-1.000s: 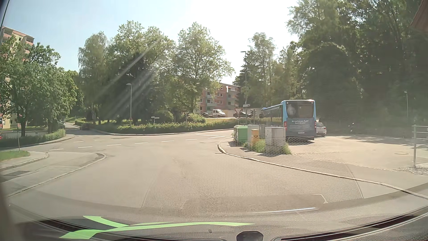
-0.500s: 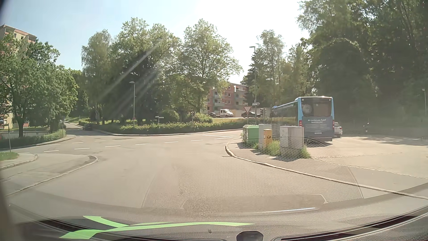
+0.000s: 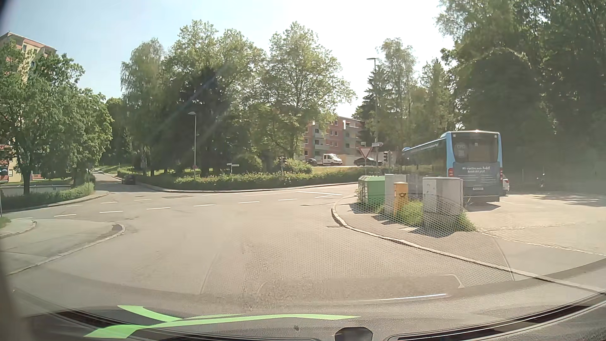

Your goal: Follow the waypoints while adhering to traffic rules and regulations

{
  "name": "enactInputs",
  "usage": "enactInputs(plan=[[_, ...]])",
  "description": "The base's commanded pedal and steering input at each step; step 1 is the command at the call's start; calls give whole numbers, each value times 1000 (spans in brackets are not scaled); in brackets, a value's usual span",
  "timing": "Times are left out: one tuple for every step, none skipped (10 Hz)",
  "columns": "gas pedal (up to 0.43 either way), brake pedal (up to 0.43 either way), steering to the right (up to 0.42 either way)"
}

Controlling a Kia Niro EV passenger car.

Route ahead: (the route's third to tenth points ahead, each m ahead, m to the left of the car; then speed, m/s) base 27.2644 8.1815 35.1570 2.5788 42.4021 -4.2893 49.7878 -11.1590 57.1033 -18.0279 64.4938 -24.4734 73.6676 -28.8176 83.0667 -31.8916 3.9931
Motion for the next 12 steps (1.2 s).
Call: enactInputs(plan=[[0,98,-64],[0,98,-64],[0,91,-64],[0,98,-64],[0,91,-64],[0,91,-64],[0,91,-64],[0,91,-64],[0,91,-64],[0,91,-64],[0,91,-64],[0,85,-64]])
